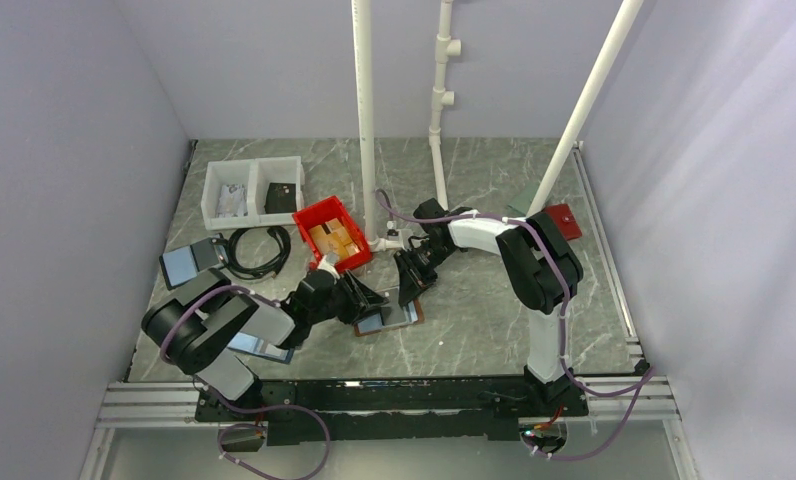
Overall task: Take the credit cards out of the card holder
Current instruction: Remove the credit card from the card holder.
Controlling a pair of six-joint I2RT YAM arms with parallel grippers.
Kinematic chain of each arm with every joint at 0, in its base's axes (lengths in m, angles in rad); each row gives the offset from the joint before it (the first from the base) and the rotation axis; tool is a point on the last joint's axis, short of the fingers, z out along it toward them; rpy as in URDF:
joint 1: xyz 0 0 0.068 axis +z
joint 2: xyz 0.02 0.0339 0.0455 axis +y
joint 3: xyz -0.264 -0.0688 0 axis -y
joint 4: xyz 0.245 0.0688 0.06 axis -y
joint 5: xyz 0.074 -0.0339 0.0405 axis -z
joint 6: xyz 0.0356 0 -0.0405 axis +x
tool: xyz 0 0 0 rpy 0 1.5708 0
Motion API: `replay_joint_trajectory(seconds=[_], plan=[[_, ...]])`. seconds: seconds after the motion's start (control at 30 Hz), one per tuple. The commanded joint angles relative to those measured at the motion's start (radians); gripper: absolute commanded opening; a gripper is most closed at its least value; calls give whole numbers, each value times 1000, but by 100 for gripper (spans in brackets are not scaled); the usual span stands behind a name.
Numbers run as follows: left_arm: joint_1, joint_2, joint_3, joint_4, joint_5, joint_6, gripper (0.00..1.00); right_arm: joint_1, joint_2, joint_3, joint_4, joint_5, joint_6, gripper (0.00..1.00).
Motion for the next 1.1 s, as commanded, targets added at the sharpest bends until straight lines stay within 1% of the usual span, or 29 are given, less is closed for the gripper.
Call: replay_joint_trajectory(seconds=[0.0, 0.1, 0.2, 0.33, 0.43, 0.57, 0.63, 0.7, 0.83, 1.07], plan=[[9, 75, -52, 1, -9, 18, 46, 20, 50, -22, 56, 93, -23, 17], [12, 94, -100, 128, -20, -3, 44, 38, 53, -18, 51, 104, -25, 13], [12, 98, -130, 237, -29, -5, 41, 58, 62, -14, 48, 95, -26, 12], [12, 93, -124, 279, -13, 5, 38, 63, 59, -15, 55, 22, -17, 12], [12, 100, -126, 327, -6, 9, 25, 63, 49, -18, 61, 11, -11, 12], [12, 113, -111, 329, 10, 13, 18, 62, 56, -16, 59, 22, -12, 12], [12, 125, -112, 342, 11, 15, 10, 62, 60, -13, 54, 35, -15, 12], [13, 133, -118, 355, 8, 17, 0, 61, 56, -10, 52, 52, -18, 13], [16, 116, -121, 321, 14, 42, 0, 47, 53, -9, 48, 92, -25, 16], [44, -10, -120, 160, 59, 123, 0, 33, 69, -5, 35, 148, -51, 18]])
